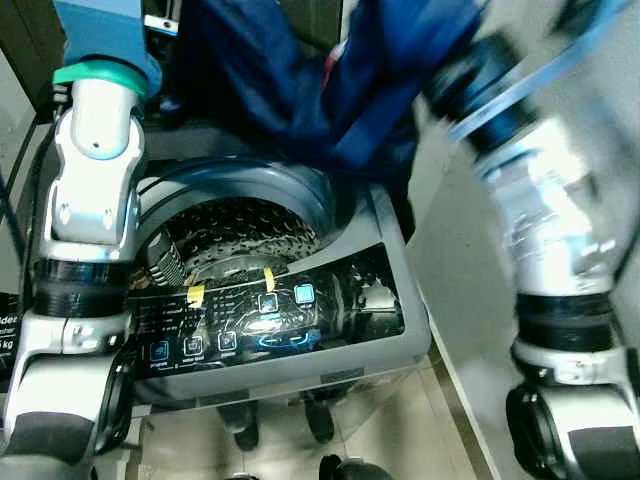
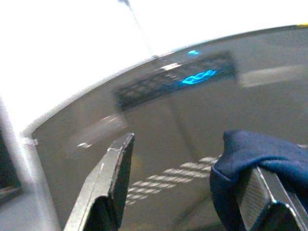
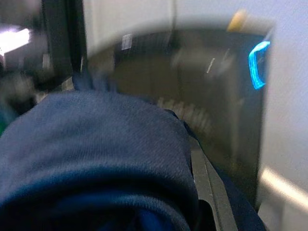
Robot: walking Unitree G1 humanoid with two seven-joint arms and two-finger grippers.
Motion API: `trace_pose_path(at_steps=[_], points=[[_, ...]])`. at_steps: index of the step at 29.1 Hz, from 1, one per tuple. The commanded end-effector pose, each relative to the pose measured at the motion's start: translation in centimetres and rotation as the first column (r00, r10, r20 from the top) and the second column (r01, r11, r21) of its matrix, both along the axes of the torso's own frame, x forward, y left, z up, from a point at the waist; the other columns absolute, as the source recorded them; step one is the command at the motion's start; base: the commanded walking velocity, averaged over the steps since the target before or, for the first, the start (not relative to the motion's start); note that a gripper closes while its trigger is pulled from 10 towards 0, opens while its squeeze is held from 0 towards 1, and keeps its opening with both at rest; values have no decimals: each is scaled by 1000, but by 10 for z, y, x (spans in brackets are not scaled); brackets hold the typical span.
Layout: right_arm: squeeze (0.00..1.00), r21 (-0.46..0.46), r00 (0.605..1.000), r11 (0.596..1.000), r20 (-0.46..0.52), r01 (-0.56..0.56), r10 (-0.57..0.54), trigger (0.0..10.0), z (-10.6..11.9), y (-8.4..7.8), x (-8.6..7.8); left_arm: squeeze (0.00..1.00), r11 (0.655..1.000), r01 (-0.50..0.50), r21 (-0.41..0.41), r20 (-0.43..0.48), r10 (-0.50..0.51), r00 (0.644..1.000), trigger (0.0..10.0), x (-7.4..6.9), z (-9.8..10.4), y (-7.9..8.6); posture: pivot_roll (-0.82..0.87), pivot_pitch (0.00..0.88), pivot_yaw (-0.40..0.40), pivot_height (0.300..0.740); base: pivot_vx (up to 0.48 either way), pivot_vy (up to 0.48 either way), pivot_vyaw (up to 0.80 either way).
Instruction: Clothes washing
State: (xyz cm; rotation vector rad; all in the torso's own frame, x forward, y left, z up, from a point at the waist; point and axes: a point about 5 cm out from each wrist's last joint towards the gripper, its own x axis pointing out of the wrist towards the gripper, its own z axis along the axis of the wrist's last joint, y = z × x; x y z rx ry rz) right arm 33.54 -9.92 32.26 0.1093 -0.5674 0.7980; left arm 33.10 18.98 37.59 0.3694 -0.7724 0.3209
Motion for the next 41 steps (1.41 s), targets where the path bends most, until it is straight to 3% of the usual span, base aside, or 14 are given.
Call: trace_pose_path(at_steps=[1,4,5,7,8,11,14,19,25,37,38,39,40,41], points=[[0,-84,999,996,55,5,0,10000,-2,12,-1,0,997,-82,5,91,81,993,10000,-14,9,7,54,70,24,740,0,0,0],[0,-162,997,987,77,8,4,10000,-8,27,-1,0,996,-89,-22,64,90,994,10000,-15,4,10,63,68,26,740,0,0,0],[0,-257,992,965,127,46,-13,10000,-12,58,0,0,991,-63,-115,-129,48,991,10000,-12,-34,10,74,70,24,740,0,0,0],[0,-276,989,958,145,76,-37,10000,-12,67,2,0,985,-50,-166,-228,11,974,10000,-10,-54,9,74,70,24,740,0,0,0],[0,-297,985,945,137,139,-102,10000,-15,74,7,0,979,-67,-192,-365,-8,931,10000,-8,-82,6,74,70,24,740,0,0,0],[0,-312,980,932,132,183,-148,10000,-17,78,10,0,976,-81,-202,-448,-19,894,10000,-9,-99,4,74,70,24,740,0,0,0],[0,-257,989,956,75,140,-124,10000,-20,99,10,0,975,55,-217,-640,-184,746,10000,-21,-143,-20,59,81,28,740,0,0,0],[0,-241,995,967,81,83,-66,10000,-18,110,6,0,960,178,-215,-655,-278,703,10000,-32,-149,-33,55,85,26,740,0,0,0],[0,-318,994,948,105,11,24,10000,-26,123,0,0,850,518,-92,-577,-469,668,10000,-71,-132,-45,69,97,9,740,0,0,0],[0,-438,975,889,101,-136,199,10000,-50,146,-16,0,732,681,-27,-636,-538,554,10000,-106,-126,-58,75,119,9,740,0,0,0],[584,-421,977,897,91,-136,191,10000,-50,148,-15,0,734,678,-27,-626,-541,561,10000,-106,-124,-59,75,121,10,740,0,0,0],[584,-421,977,897,91,-136,191,10000,-50,148,-15,0,734,678,-27,-626,-541,561,10000,-106,-124,-59,75,121,10,740,0,0,0],[1000,-392,976,906,76,-160,205,10000,-48,149,-16,0,745,667,-16,-607,-537,586,10000,-105,-121,-59,75,122,12,740,0,0,0],[1000,-392,976,906,76,-160,205,10000,-48,149,-16,0,745,667,-16,-607,-537,586,10000,-105,-121,-59,75,122,12,740,0,0,0]])
